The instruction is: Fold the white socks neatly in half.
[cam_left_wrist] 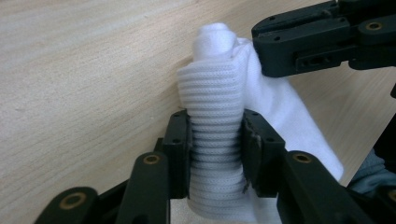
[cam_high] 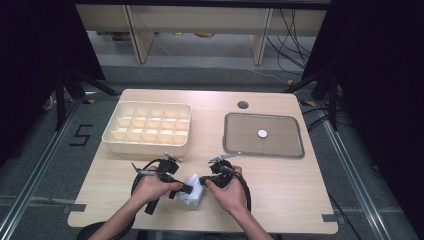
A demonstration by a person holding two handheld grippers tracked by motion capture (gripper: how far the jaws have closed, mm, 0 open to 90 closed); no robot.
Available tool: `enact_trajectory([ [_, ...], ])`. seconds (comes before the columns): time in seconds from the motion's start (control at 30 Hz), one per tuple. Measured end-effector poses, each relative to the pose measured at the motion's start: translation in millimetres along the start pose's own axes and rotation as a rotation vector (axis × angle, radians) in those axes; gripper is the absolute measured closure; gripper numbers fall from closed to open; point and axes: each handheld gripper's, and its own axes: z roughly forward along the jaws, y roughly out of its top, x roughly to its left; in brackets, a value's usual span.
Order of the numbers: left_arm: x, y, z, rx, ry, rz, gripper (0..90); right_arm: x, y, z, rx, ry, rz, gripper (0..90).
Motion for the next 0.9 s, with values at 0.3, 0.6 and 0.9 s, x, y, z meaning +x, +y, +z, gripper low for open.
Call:
enact_trajectory([
  [0.3, -0.9, -3.2, 0.2, -0.031, -0.002, 0.035, 71.0, -1.0, -0.4, 0.3, -0.007, -0.001, -0.004, 84.9],
  [0.6, -2.2, -7.8, -0.7, -0.069, 0.001, 0.086, 74.3, 1.1, 0.2, -3.3, -0.023, -0.001, -0.014, 77.8],
  [0.9, -7.3, -20.5, -2.9, -0.191, -0.021, 0.072, 75.2, 1.6, 3.2, -43.1, -0.148, -0.055, 0.003, 65.1],
])
